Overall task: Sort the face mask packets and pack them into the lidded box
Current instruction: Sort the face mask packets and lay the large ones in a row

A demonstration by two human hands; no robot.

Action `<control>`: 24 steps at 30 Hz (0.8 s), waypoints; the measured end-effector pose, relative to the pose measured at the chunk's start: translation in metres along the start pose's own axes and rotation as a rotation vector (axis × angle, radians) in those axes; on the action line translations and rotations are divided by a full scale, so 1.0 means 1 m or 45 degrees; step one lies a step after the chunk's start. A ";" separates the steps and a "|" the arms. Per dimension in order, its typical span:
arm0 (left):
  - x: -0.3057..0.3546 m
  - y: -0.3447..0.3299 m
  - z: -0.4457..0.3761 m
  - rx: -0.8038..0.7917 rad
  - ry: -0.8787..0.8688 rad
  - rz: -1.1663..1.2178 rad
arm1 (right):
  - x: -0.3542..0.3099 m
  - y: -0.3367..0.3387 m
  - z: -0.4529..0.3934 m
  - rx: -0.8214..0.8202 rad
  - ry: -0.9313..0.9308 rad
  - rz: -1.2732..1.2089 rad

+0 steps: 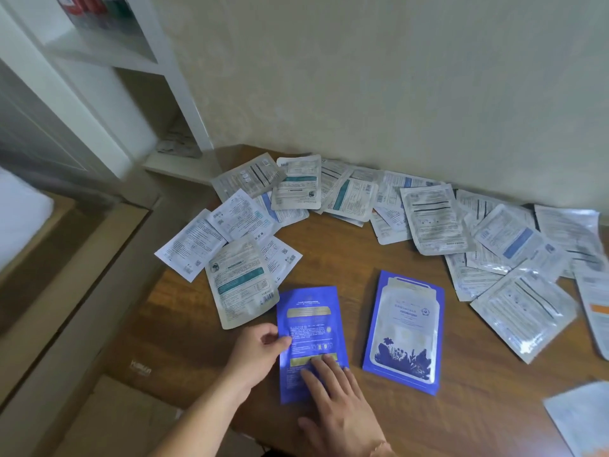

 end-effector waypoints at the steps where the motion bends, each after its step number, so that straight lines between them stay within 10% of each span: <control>1: -0.003 -0.001 0.000 -0.033 0.022 0.019 | 0.001 0.007 0.000 0.038 -0.033 -0.028; 8: 0.004 -0.029 0.030 -0.405 0.147 0.486 | 0.010 0.038 -0.012 0.335 -0.329 -0.748; 19: 0.082 -0.047 0.075 -0.407 -0.394 0.226 | 0.033 0.106 -0.010 0.603 -0.406 -1.290; 24: 0.093 -0.061 0.043 0.034 -0.549 -0.085 | 0.116 0.120 0.042 0.983 -0.854 -1.620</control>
Point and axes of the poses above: each hand's wrist, its own z-axis away from the middle knuckle, its own y-axis out of the back of the hand, x = y × z, the point moved 9 cm from there along -z, towards the middle knuckle, and after that the axes turned 9 degrees about y, right-handed, at the moved point
